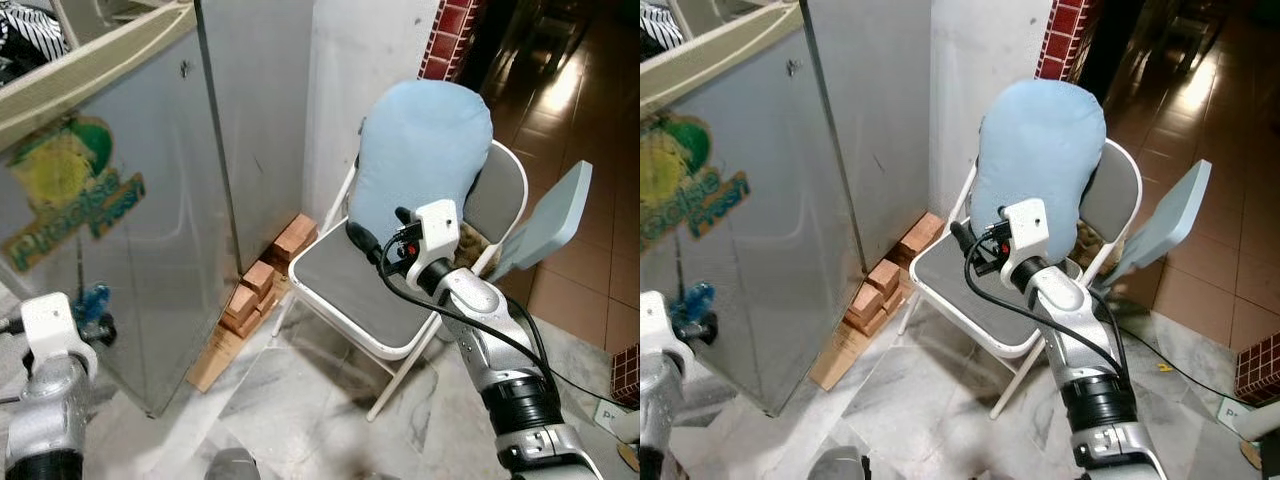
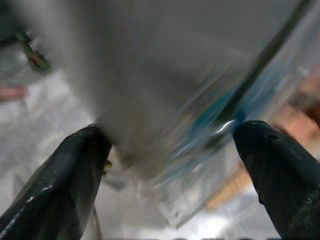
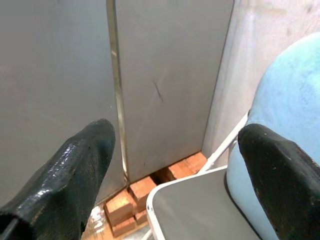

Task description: Restocking fridge

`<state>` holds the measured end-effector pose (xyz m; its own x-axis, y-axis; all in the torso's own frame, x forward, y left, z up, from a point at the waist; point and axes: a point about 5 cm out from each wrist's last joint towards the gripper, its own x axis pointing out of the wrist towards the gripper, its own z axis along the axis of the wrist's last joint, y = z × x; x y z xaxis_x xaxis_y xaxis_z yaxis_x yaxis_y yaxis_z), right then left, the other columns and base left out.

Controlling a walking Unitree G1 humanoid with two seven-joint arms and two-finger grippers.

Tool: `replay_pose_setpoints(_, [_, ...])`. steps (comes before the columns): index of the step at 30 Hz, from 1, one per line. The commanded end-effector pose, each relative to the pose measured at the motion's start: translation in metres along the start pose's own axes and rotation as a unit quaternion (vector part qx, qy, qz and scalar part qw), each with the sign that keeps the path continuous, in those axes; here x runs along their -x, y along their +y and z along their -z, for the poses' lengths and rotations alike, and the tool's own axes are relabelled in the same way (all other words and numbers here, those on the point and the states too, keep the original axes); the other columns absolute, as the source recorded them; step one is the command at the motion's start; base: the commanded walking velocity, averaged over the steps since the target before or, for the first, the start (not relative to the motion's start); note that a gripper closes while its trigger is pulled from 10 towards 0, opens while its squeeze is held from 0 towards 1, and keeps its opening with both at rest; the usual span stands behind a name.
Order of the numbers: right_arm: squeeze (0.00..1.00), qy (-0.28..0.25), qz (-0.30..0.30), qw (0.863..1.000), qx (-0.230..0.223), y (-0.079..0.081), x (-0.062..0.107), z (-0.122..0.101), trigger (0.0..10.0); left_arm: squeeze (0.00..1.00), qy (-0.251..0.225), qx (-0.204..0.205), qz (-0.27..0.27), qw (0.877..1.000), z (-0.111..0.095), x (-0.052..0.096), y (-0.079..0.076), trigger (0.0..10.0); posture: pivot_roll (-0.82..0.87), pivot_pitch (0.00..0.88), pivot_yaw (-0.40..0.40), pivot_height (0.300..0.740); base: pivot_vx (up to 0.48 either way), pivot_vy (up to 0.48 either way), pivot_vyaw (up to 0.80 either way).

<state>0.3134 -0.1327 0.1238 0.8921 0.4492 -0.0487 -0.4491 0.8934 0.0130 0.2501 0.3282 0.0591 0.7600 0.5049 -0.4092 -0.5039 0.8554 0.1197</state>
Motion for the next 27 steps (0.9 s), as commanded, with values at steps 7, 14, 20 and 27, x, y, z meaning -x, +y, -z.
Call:
replay_pose_setpoints(7, [0.00,-0.006,0.017,1.000,0.004,-0.005,0.008,-0.001,10.0,0.00,-0.147,0.020,-0.208,0.967,-0.057,0.006,0.056,10.0,0.06,0.000,-0.034,0.740,0.000,0.000,0.00])
replay_pose_setpoints(14, [0.00,0.006,0.005,1.000,0.012,0.000,0.008,0.004,10.0,0.00,-0.141,-0.013,-0.239,0.961,-0.026,0.022,0.049,10.0,0.08,0.000,-0.050,0.740,0.000,0.000,0.00])
replay_pose_setpoints(20, [0.00,0.004,0.007,1.000,0.012,0.000,0.008,0.004,10.0,0.00,-0.168,-0.039,-0.131,0.976,-0.020,0.036,-0.015,10.0,0.07,0.000,-0.050,0.740,0.000,0.000,0.00])
replay_pose_setpoints(27, [0.00,-0.004,0.070,0.997,-0.009,-0.006,0.022,0.011,10.0,0.00,-0.190,-0.056,0.017,0.980,-0.013,0.059,-0.074,10.0,0.05,0.000,-0.031,0.740,0.000,0.069,0.00])
